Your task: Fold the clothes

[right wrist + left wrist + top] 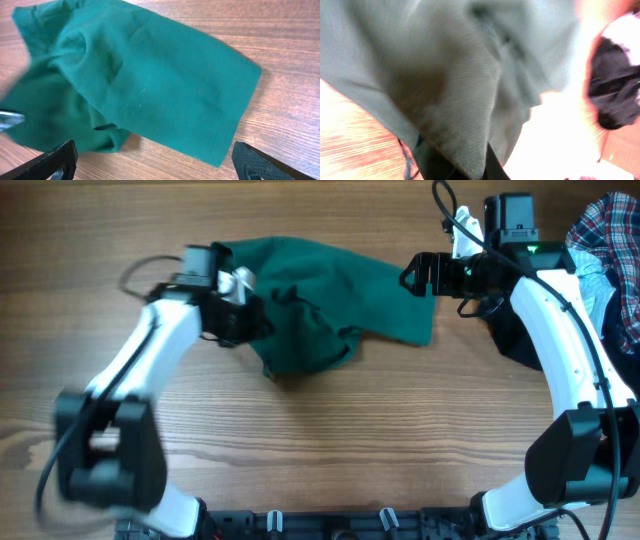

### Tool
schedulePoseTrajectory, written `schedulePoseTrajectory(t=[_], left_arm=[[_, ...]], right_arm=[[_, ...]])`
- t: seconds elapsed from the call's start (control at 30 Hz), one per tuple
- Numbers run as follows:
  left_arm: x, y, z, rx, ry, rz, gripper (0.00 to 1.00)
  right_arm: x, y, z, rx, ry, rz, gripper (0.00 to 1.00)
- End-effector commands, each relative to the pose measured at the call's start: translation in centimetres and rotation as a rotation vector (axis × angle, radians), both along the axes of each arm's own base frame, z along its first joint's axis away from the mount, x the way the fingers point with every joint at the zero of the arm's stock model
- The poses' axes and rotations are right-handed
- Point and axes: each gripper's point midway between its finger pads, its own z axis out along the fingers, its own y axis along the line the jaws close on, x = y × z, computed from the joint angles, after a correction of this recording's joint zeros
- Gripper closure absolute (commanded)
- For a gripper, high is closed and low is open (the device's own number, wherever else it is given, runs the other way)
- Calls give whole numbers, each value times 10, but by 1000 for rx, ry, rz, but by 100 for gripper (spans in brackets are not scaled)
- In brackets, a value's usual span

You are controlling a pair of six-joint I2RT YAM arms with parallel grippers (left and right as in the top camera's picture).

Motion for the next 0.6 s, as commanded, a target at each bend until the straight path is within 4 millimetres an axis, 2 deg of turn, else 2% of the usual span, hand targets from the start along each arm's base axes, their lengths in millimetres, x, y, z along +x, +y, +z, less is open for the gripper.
schedulePoseTrajectory(t=[0.0, 0.03, 0.07, 0.13, 0.4, 0.57], left_arm=[[3, 23, 71, 16, -224, 39, 96], [3, 30, 82, 33, -261, 60, 96], [3, 39, 97, 48, -311, 88, 96], [2, 42, 105, 47, -334, 99, 96], [6, 42, 110, 44, -362, 100, 96], [7, 42, 111, 45, -368, 101, 96]], right_arm=[[-13, 14, -11, 51, 55, 48, 1], [-17, 19, -13, 60, 66, 63, 2], [-25, 34, -16, 74, 82, 102, 5], [-32, 49, -19, 88, 90, 153, 9], [-73, 117, -31, 110, 159, 316, 16], [-88, 137, -53, 95, 231, 296, 18]])
